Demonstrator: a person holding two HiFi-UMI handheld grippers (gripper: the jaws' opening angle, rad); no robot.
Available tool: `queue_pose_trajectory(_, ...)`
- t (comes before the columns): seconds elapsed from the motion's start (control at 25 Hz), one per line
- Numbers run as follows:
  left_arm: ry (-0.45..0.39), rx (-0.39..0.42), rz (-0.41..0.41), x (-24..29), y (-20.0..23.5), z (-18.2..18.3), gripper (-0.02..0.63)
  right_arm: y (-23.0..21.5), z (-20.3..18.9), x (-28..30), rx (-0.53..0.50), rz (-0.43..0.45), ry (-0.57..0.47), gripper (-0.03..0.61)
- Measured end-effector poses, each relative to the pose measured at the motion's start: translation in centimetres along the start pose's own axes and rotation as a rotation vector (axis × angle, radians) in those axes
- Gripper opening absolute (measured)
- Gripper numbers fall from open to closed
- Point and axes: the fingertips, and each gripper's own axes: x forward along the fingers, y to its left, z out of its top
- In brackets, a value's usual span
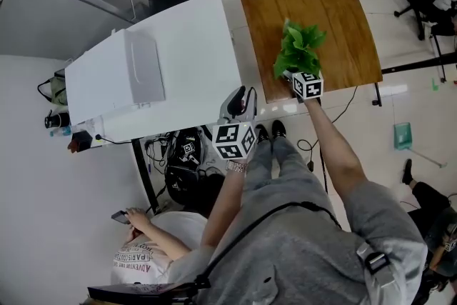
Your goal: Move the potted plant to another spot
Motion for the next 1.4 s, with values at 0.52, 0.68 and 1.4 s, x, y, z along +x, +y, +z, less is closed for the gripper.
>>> queue_pose_trajectory(0.52,-0.098,-0.001,0.195,-6.2,5.3,2.7,0.117,16.2,5.6,5.1,-0.151,0.251,-0.009,0.569)
queue_pose_trajectory(0.68,-0.115,-0.039,0.269,-8.8,7.7,2.3,0.117,22.1,5.6,7.7,-0.156,0.329,0.002,0.569)
queue_pose_trajectory(1.4,-0.143,-0.152,0.426,-14.7,13.2,-1.0,0.117,29.2,-0.7,14.1,-0.234,0.371,0.072,0.572)
